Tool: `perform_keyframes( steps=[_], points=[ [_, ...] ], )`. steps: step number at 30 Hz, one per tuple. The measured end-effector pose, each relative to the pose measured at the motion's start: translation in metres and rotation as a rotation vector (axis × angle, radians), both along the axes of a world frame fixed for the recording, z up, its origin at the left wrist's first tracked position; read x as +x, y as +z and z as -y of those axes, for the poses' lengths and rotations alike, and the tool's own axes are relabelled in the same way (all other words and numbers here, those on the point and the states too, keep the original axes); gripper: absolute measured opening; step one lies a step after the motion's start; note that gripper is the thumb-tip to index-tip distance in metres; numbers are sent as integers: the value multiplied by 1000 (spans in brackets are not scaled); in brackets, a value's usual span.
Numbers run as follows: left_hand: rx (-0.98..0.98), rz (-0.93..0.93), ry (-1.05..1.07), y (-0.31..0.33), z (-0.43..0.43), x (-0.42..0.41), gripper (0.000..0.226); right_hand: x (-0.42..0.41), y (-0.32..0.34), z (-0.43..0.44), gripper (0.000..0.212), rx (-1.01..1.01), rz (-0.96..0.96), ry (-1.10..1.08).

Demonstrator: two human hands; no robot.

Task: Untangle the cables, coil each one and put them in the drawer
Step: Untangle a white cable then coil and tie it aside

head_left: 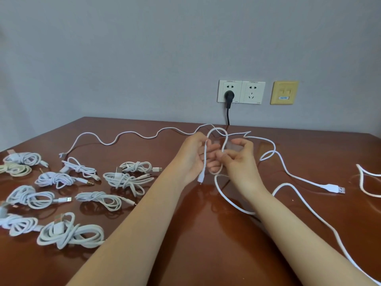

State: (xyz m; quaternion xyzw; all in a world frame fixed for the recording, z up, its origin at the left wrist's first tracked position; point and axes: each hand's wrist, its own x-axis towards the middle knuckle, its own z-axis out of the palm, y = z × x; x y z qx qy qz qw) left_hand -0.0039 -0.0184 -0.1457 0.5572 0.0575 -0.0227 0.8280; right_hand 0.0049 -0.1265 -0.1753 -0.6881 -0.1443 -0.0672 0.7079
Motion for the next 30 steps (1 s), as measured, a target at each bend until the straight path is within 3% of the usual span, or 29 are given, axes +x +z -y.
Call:
perform_keyframes(
  steps=[4, 11, 17, 27, 30],
  points=[
    [-45, 6, -63, 0, -2, -1, 30, -3, 0, 1, 15, -48, 39, -12],
    [100, 85, -102, -4, 1, -1, 40, -3, 2, 4, 34, -224, 109, 22],
    [151, 196, -122, -2, 5, -1, 33, -8, 7, 1, 32, 24, 52, 143],
    [-69, 268, -59, 3, 1, -3, 39, -4, 14, 2, 36, -176, 147, 95],
    [-130, 247, -50, 2, 0, -3, 41, -3, 18, 6, 40, -233, 70, 143]
  ],
)
